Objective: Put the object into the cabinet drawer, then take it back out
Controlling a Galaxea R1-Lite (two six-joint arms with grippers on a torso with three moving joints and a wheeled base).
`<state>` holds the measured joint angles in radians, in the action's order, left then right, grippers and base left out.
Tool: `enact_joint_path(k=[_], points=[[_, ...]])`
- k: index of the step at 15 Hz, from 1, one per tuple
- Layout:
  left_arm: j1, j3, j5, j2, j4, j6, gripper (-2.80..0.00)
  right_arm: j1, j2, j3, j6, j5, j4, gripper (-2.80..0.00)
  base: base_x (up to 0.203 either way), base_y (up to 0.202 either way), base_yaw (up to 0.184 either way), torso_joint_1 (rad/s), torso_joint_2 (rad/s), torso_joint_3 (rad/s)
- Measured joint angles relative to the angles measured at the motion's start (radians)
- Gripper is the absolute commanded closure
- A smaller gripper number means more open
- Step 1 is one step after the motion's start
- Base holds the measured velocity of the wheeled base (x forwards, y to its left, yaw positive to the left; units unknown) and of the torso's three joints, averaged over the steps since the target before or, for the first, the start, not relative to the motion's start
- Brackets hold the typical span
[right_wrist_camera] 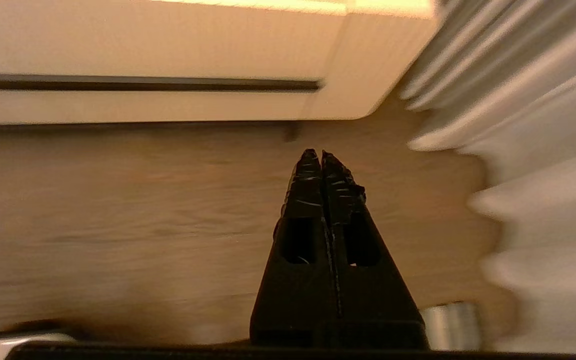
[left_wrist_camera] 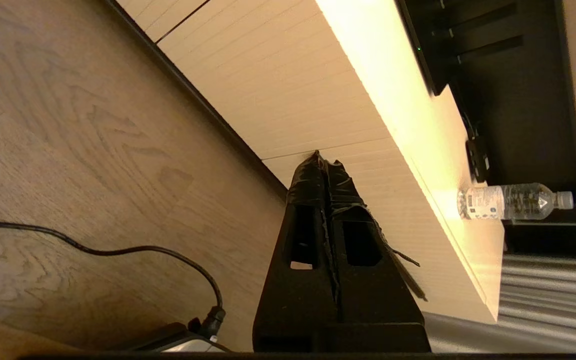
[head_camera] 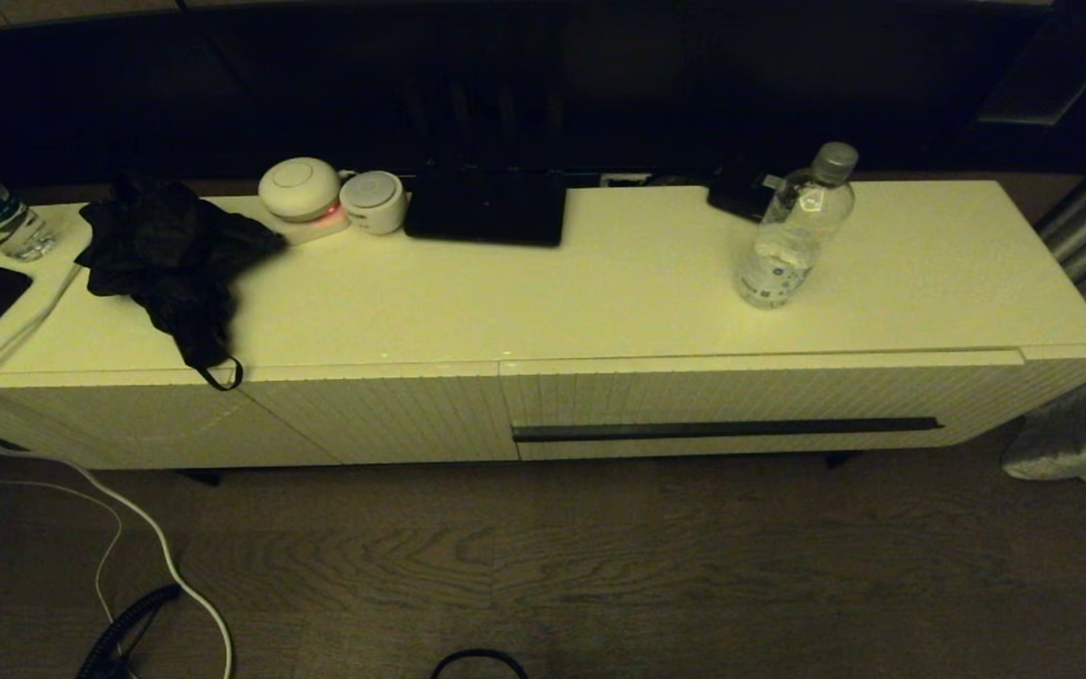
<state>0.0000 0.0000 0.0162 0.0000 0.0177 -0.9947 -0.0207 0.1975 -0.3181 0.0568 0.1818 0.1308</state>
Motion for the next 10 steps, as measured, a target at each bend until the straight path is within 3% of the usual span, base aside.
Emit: enact_joint_path(k=[2,6,8,10], points=[[0.000,0.000,0.001,0.000,0.000,0.000,0.00,0.007,-0.099,0.072,-0.095,-0.032,0.037,0.00,0.000,0.000,0.000,0.000,0.00,0.000],[0.000,0.000,0.000,0.000,0.000,0.000,0.00,0.010,-0.182,0.110,-0.158,-0.071,0.255,0.00,0.000,0.000,0.000,0.000,0.00,0.000],[0.000,0.000,0.000,0.000,0.000,0.000,0.00,0.012,-0.194,0.123,-0.160,-0.076,0.251,0.00,0.000,0.000,0.000,0.000,0.00,0.000],[0.000,0.000,0.000,0.000,0.000,0.000,0.00,0.012,-0.199,0.166,-0.159,-0.077,0.160,0.00,0.000,0.000,0.000,0.000,0.00,0.000]])
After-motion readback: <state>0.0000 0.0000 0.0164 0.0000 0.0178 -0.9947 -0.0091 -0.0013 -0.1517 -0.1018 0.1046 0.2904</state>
